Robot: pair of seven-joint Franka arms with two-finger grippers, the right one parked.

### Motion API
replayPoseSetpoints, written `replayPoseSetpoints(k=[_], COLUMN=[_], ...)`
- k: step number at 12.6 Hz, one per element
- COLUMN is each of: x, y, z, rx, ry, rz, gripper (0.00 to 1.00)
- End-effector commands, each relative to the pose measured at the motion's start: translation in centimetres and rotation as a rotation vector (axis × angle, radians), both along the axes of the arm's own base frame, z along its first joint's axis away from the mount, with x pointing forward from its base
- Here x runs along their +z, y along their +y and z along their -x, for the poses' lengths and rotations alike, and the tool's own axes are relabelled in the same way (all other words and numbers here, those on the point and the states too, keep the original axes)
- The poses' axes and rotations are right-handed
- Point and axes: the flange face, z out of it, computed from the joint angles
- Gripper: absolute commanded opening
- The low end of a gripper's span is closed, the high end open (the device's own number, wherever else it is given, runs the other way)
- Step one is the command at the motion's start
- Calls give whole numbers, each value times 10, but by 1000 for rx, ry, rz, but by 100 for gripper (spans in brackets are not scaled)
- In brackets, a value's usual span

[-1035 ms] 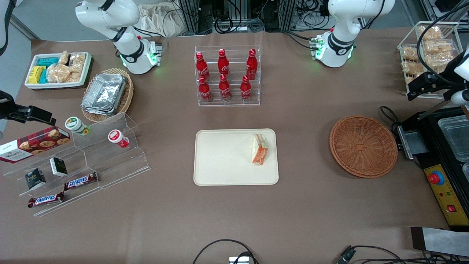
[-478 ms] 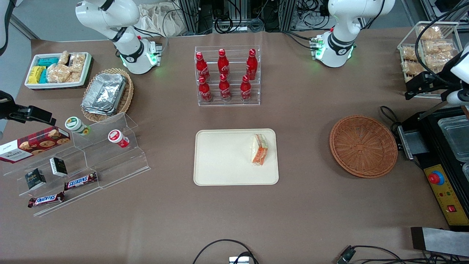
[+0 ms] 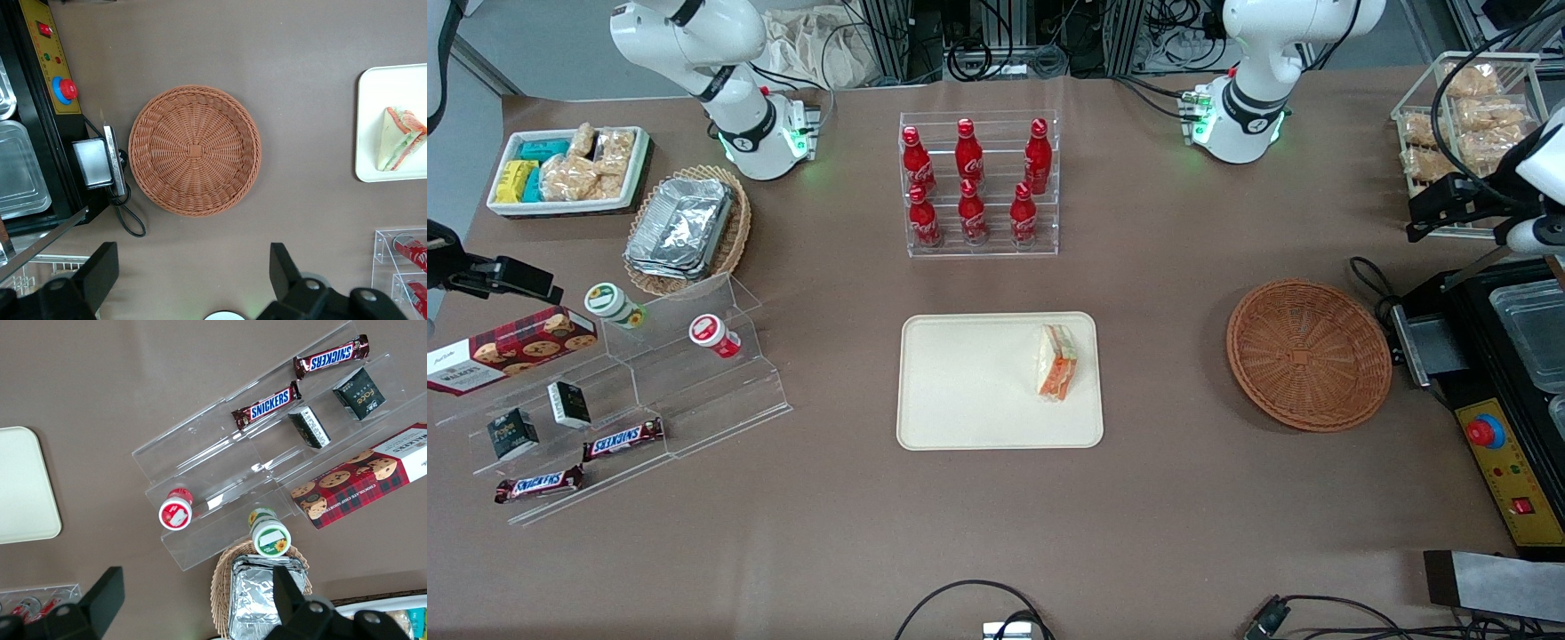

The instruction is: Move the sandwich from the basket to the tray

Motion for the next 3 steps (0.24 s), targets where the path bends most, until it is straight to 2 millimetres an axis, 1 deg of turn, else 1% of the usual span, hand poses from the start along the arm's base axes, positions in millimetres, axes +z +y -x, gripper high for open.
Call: replayPoseSetpoints(k=[1, 3], x=[6, 6], y=[-2, -1], z=[1, 1], rx=[9, 14], ry=[-10, -10], rz=[7, 9], gripper=[100, 100])
